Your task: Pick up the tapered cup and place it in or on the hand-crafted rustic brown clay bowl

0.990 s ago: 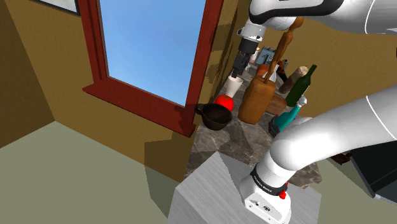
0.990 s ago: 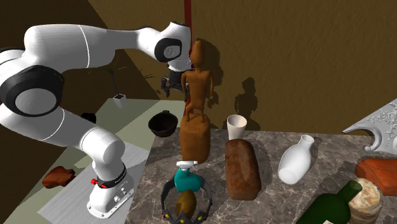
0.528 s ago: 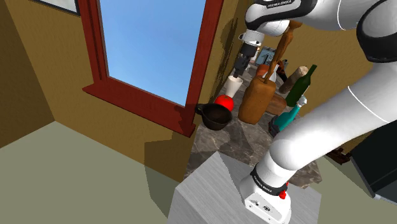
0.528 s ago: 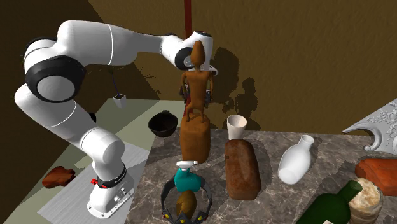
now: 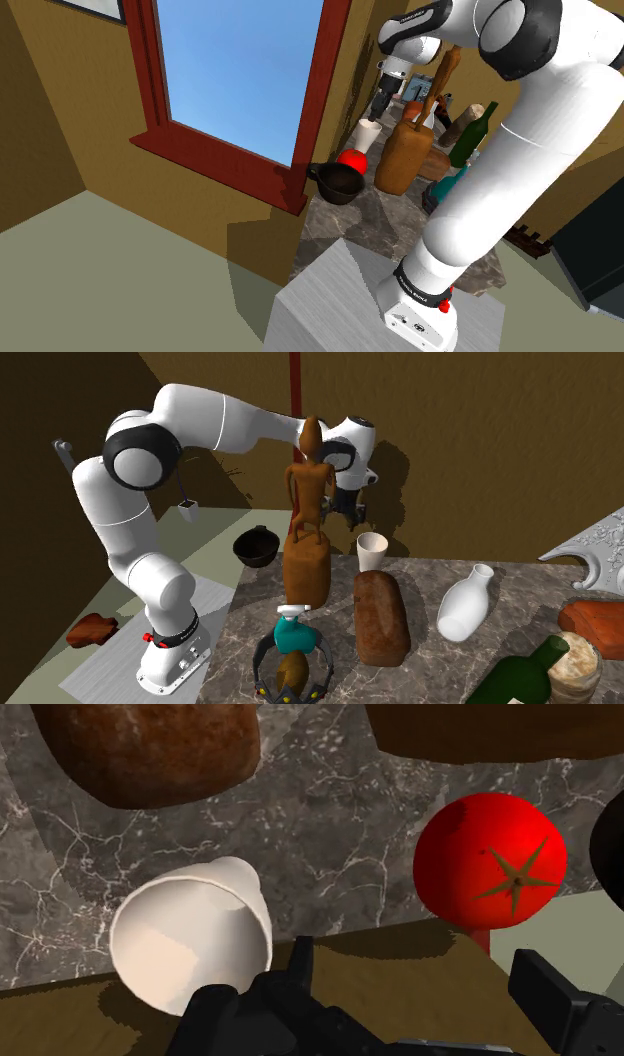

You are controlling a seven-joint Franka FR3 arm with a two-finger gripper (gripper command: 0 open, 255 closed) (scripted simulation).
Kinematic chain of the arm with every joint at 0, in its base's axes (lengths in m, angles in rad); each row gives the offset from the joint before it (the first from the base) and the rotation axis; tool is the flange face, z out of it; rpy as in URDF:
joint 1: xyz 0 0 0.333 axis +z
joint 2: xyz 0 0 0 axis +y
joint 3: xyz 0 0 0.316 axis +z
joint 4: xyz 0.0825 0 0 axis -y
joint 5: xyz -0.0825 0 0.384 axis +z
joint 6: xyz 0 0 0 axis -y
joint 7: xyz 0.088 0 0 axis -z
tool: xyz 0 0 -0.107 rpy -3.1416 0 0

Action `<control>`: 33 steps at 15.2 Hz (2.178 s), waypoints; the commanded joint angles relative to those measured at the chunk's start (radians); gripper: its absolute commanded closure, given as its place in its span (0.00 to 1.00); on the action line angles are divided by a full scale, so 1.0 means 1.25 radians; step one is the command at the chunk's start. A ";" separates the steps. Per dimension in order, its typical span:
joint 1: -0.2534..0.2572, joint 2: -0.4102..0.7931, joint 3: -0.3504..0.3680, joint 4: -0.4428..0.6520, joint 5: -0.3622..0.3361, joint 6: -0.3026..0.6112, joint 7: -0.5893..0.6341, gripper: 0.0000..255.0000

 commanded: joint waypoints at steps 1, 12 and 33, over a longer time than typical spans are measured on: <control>-0.019 0.067 -0.017 0.050 0.043 0.002 -0.055 0.00; -0.229 0.459 0.010 0.463 0.263 -0.094 -0.240 0.00; -0.233 0.497 0.024 0.435 0.285 -0.033 -0.256 1.00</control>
